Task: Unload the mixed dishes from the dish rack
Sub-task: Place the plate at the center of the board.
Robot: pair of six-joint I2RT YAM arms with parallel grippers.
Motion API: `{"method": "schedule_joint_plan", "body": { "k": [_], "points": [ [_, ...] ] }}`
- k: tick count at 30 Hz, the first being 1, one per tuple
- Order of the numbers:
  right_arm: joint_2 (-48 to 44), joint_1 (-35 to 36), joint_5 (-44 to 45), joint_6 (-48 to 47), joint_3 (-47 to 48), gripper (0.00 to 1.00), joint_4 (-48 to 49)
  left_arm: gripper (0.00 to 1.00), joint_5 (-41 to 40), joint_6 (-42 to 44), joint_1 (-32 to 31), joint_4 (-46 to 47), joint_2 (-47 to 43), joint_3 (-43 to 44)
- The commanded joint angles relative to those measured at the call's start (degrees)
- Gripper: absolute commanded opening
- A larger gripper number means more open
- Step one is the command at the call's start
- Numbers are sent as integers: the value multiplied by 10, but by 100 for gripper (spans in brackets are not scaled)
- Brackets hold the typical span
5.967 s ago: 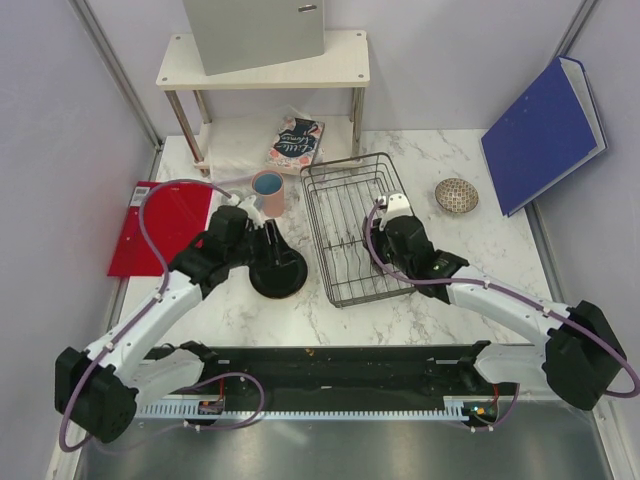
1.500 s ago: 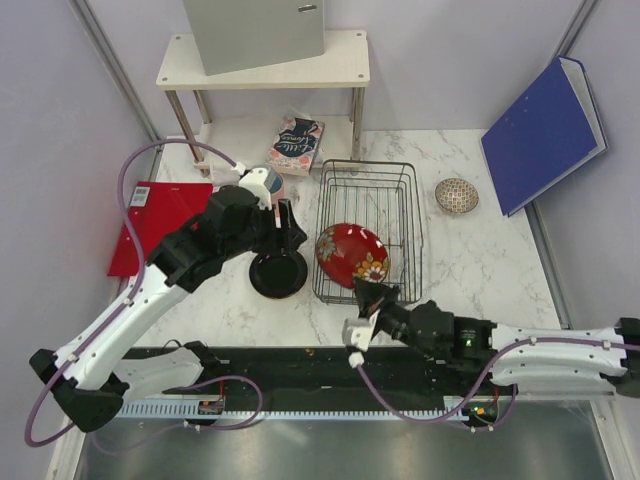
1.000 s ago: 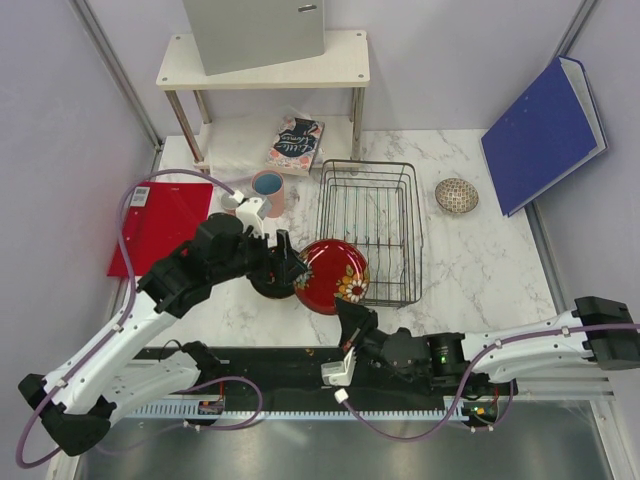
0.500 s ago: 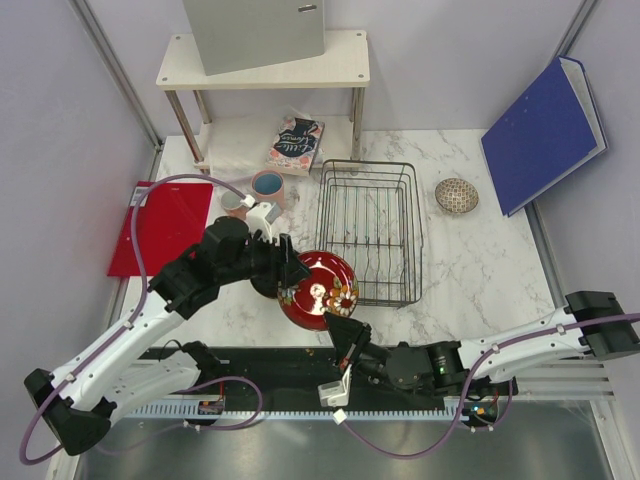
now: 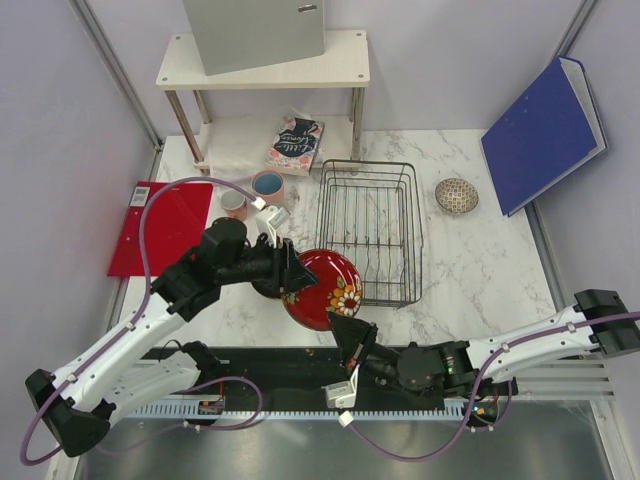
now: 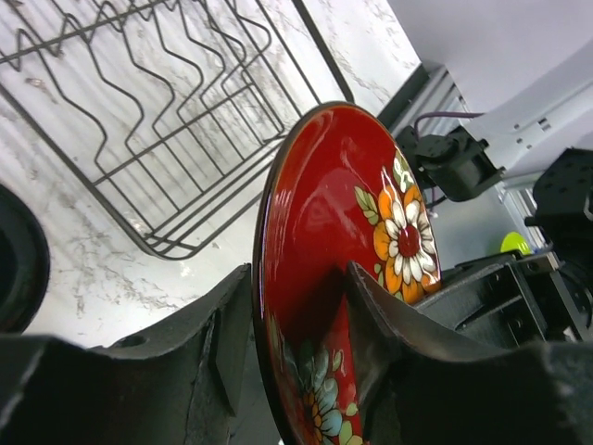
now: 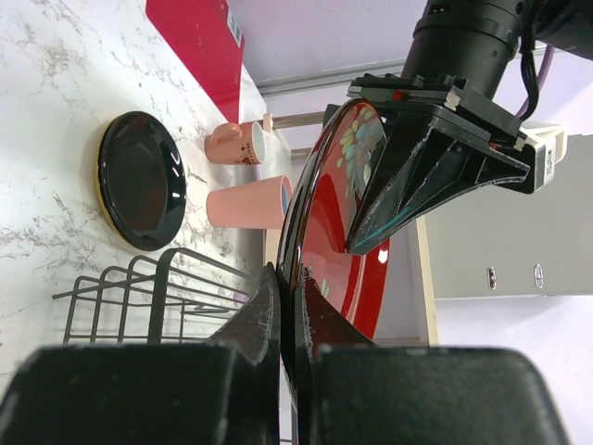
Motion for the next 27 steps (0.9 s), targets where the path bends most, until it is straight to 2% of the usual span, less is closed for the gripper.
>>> {"method": "schedule_joint_plan", "body": {
  "k": [1, 5, 8, 9, 10, 11, 14, 23, 24, 25, 27],
  "points": [
    [-32, 2, 27, -17, 7, 0, 89, 52, 64, 2, -2, -15, 6, -8],
    [-41, 3, 31, -17, 3, 0, 85, 50, 78, -3, -1, -32, 11, 1],
    [-48, 3, 34, -16, -1, 0, 78, 36, 81, -10, -1, -47, 11, 8],
    [-49, 3, 34, -15, -3, 0, 76, 26, 81, -13, -2, -52, 11, 11],
    [-50, 3, 36, -15, -4, 0, 74, 23, 80, -16, -2, -61, 11, 13],
    [-52, 2, 36, -15, -7, 0, 72, 15, 81, -19, -1, -63, 11, 18],
    [-54, 2, 37, -14, -12, 0, 65, 2, 88, -40, 0, -78, 14, 31],
    [-51, 3, 41, -7, -25, 0, 52, 2, 147, -77, 0, -84, 43, 44],
    [-51, 2, 43, -3, -26, 2, 53, 2, 147, -83, 0, -77, 41, 43],
    [-49, 2, 43, -1, -26, 10, 54, 2, 146, -84, 1, -72, 38, 43],
    [-44, 3, 48, 10, -26, 34, 58, 2, 151, -98, 4, -50, 29, 37]
  ]
}}
